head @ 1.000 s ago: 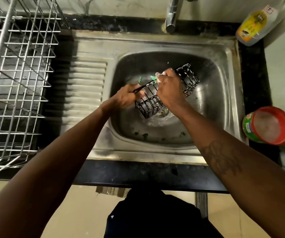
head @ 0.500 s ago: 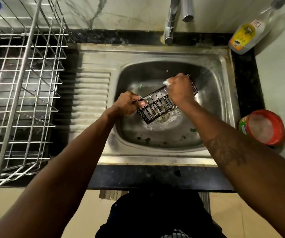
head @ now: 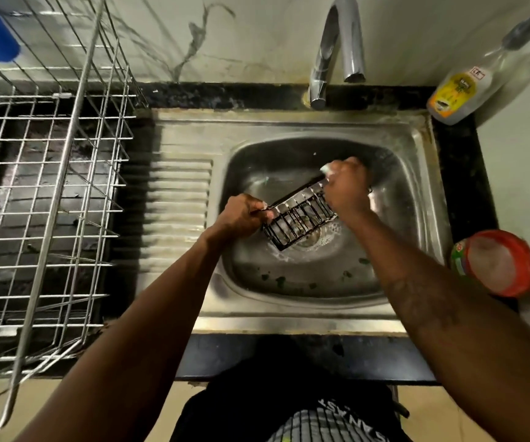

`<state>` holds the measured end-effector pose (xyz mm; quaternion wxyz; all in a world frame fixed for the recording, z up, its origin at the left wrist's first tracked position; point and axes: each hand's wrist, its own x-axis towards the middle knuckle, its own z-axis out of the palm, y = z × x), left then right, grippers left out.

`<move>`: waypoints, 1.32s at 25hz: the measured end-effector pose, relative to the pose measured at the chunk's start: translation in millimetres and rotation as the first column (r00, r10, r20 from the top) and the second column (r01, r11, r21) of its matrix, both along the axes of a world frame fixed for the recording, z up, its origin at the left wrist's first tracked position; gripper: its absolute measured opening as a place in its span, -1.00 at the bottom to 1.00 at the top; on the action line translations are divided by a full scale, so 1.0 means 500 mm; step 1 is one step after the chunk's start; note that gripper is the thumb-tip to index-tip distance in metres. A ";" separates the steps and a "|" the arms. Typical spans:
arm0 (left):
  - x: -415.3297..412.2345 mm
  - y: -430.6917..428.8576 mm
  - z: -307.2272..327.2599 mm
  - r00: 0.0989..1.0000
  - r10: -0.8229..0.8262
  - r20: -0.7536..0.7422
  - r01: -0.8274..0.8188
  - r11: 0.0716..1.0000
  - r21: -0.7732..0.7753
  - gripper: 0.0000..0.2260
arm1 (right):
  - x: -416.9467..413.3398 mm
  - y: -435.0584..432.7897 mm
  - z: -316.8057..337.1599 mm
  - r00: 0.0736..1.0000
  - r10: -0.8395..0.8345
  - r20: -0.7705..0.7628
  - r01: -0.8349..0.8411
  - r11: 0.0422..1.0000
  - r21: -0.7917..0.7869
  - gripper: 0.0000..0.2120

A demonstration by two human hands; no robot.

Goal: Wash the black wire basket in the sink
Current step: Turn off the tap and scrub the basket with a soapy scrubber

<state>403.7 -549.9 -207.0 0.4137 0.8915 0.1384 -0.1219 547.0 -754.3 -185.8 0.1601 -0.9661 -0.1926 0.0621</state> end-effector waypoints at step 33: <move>-0.004 -0.011 -0.009 1.000 -0.006 0.023 0.006 1.000 0.030 -0.80 | -0.036 0.003 0.007 0.986 0.162 0.038 -0.165 0.982 0.095 -0.61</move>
